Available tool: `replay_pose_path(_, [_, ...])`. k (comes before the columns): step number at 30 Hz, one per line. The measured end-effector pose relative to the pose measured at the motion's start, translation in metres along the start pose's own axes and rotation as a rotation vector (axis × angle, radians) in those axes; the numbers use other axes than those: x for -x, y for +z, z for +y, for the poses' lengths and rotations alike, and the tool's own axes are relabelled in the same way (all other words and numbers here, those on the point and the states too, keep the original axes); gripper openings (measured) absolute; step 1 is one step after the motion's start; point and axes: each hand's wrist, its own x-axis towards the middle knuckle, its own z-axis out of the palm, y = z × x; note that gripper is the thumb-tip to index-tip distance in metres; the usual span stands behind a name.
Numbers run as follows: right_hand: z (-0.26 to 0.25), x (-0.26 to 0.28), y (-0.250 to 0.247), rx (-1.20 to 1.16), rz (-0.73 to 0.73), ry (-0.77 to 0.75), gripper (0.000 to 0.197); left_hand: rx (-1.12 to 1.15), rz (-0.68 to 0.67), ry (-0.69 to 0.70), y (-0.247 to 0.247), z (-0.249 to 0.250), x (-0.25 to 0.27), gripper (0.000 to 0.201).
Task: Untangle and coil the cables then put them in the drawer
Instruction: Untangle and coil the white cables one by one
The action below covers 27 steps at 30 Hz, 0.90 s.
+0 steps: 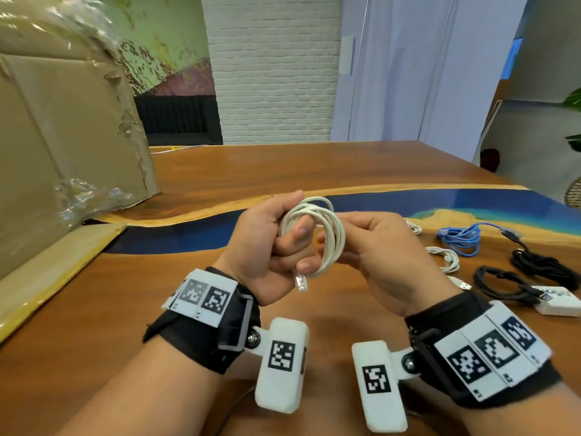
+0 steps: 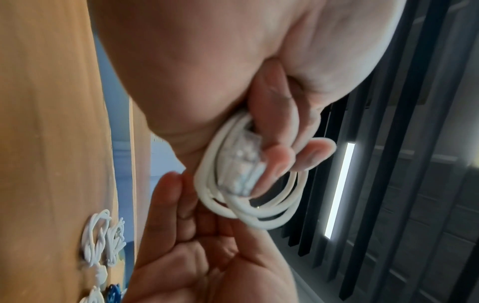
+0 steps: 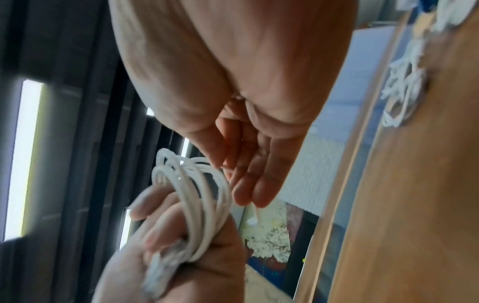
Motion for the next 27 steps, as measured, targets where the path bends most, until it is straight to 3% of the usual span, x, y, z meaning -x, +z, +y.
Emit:
replay_pose_path(5, [-0.002, 0.002, 0.004, -0.332, -0.177, 0.132, 0.057, -0.033, 0.060, 0.049, -0.007, 0.002, -0.003, 0.048])
replay_pose_path(7, [-0.001, 0.002, 0.004, -0.280, -0.225, 0.067, 0.047, -0.099, 0.107, 0.061, -0.007, 0.001, -0.005, 0.053])
replay_pose_path(10, [0.008, 0.002, 0.006, -0.078, -0.176, -0.019, 0.021, -0.235, 0.216, 0.081, -0.005, -0.005, -0.008, 0.052])
replay_pose_path(15, [0.018, -0.001, 0.011, -0.063, -0.002, -0.016, 0.017, -0.245, 0.309, 0.114, -0.005, -0.009, -0.012, 0.054])
replay_pose_path(19, [0.022, -0.006, 0.010, -0.093, 0.113, 0.027, 0.022, -0.334, 0.303, 0.139, -0.004, -0.009, -0.011, 0.052])
replay_pose_path(27, [0.022, -0.009, 0.011, -0.223, 0.065, 0.109, 0.033, -0.457, 0.164, 0.176, -0.015, 0.003, -0.005, 0.047])
